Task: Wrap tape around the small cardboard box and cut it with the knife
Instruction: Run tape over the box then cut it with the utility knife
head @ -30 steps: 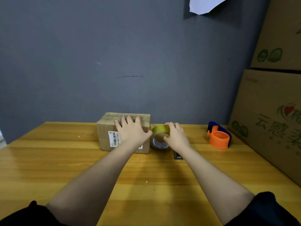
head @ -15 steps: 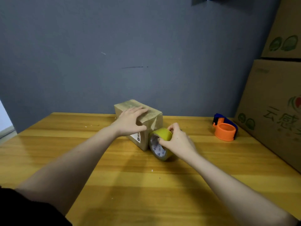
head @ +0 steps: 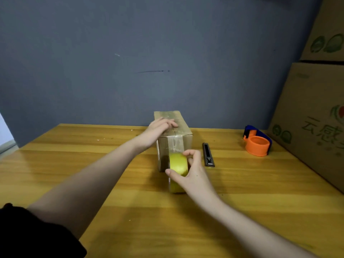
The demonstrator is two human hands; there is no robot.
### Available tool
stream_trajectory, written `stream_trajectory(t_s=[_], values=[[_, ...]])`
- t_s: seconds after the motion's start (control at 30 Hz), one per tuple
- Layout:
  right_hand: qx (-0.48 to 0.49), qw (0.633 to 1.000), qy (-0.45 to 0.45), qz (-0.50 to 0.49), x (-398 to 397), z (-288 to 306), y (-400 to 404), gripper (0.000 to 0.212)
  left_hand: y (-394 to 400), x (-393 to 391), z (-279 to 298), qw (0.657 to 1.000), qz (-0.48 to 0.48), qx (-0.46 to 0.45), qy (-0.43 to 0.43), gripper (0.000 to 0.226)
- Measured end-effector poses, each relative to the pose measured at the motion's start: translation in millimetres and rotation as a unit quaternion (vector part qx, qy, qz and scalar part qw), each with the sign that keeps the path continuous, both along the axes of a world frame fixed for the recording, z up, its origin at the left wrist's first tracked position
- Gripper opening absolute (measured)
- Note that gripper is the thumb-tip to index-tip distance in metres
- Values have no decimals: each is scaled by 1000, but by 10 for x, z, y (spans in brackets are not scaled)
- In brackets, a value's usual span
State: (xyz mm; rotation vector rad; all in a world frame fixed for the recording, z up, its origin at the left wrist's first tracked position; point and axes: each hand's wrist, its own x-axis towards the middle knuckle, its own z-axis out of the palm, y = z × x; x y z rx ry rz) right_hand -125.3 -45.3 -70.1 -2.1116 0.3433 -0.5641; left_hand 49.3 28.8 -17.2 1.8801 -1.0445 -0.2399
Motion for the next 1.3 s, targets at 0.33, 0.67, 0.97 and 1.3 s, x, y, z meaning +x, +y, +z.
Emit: stream_trajectory(t_s=[0.33,0.67,0.97,1.3], values=[[-41,998,-37,-6,10,-149,115,54,-105,-20,-5,997,20,-60,44,27],[-132,991,5,-5,-20,-146,121,60,-63,3,-25,997,15,-61,40,26],[-62,998,9,-2,-127,-57,-185,52,-70,-31,66,986,56,-128,92,26],[56,993,17,-98,49,26,-1023,23,-333,-663,573,965,81,-238,70,28]])
